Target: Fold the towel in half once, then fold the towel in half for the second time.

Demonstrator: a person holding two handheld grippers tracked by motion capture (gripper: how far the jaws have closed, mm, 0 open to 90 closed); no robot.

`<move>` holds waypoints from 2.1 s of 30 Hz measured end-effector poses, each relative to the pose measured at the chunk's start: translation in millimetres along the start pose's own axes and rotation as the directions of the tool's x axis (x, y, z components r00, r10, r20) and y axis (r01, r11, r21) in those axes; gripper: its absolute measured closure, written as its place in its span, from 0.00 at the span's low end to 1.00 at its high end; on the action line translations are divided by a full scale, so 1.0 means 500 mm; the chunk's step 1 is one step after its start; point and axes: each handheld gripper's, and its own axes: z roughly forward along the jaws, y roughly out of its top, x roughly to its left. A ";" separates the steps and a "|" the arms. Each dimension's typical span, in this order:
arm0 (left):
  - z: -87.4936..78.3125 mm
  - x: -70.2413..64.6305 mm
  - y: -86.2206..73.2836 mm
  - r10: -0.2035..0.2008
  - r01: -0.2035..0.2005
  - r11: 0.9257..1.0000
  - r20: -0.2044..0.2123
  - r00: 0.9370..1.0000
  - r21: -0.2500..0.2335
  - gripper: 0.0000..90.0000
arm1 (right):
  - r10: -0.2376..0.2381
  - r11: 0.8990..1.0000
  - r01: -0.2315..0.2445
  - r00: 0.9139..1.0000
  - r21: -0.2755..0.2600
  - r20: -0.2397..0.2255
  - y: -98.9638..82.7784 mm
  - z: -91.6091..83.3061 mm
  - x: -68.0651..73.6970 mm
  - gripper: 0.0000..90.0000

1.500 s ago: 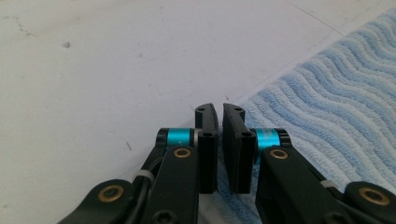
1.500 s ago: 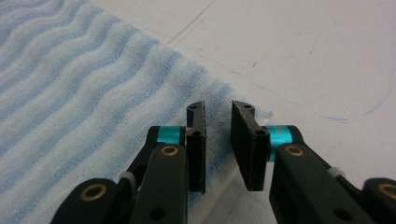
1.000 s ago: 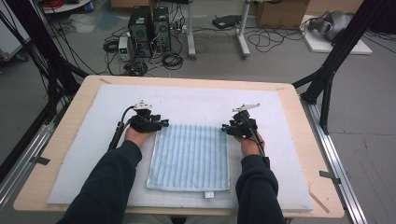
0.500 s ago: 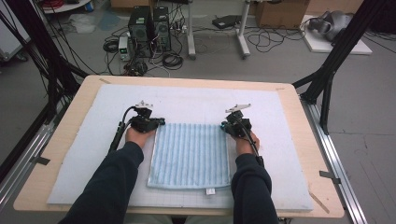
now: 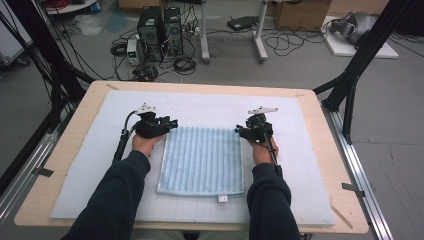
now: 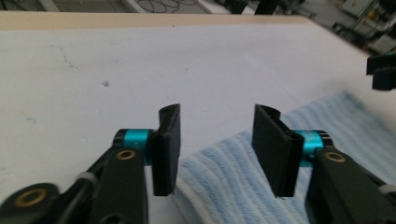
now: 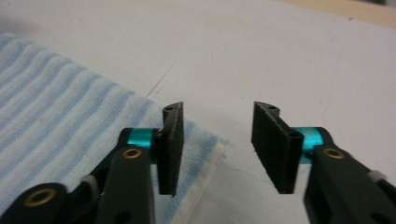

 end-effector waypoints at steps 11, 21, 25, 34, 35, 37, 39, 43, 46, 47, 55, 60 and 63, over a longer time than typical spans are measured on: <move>-0.081 -0.020 -0.006 0.100 -0.088 0.989 0.111 0.989 -0.115 0.25 | -0.033 0.993 0.023 0.996 -0.114 -0.085 -0.031 -0.091 -0.013 0.18; -0.113 -0.037 -0.011 0.089 -0.079 0.991 0.087 0.992 -0.106 0.17 | -0.123 0.983 0.104 0.984 -0.149 -0.130 -0.087 -0.153 -0.011 0.13; -0.122 -0.047 -0.009 0.118 -0.107 0.987 0.097 0.988 -0.116 0.17 | -0.118 0.979 0.094 0.985 -0.181 -0.124 -0.087 -0.169 -0.012 0.13; -0.141 -0.037 -0.012 0.127 -0.116 0.984 0.076 0.989 -0.135 0.17 | -0.125 0.977 0.102 0.985 -0.186 -0.115 -0.087 -0.171 -0.005 0.13; -0.142 -0.035 -0.013 0.121 -0.109 0.984 0.077 0.990 -0.137 0.17 | -0.125 0.979 0.103 0.986 -0.178 -0.115 -0.087 -0.169 -0.005 0.13; -0.143 -0.028 -0.013 0.118 -0.108 0.985 0.073 0.990 -0.131 0.17 | -0.123 0.980 0.102 0.986 -0.171 -0.115 -0.086 -0.166 -0.005 0.13; -0.144 -0.023 -0.012 0.098 -0.088 0.987 0.070 0.993 -0.136 0.17 | -0.121 0.981 0.102 0.986 -0.166 -0.114 -0.082 -0.162 -0.006 0.13; -0.146 -0.022 -0.011 0.097 -0.087 0.987 0.066 0.993 -0.137 0.17 | -0.112 0.982 0.092 0.987 -0.166 -0.114 -0.077 -0.157 -0.003 0.13; -0.146 -0.018 -0.009 0.090 -0.079 0.986 0.064 0.994 -0.148 0.17 | -0.125 0.982 0.106 0.985 -0.156 -0.116 -0.076 -0.151 0.000 0.13; -0.145 -0.015 -0.009 0.084 -0.074 0.986 0.060 0.995 -0.147 0.17 | -0.121 0.983 0.103 0.985 -0.150 -0.120 -0.075 -0.148 -0.001 0.13; -0.125 0.002 0.006 0.102 -0.100 0.990 0.014 0.995 -0.100 0.17 | -0.083 0.993 0.071 0.988 -0.093 -0.130 -0.059 -0.119 -0.015 0.13; -0.102 0.012 0.017 0.091 -0.091 0.992 -0.004 0.996 -0.087 0.20 | -0.067 0.996 0.060 0.990 -0.062 -0.123 -0.046 -0.099 -0.016 0.13; -0.078 0.021 0.011 0.097 -0.098 0.994 -0.028 0.995 -0.040 0.26 | -0.069 0.997 0.064 0.990 -0.044 -0.123 -0.040 -0.086 -0.014 0.13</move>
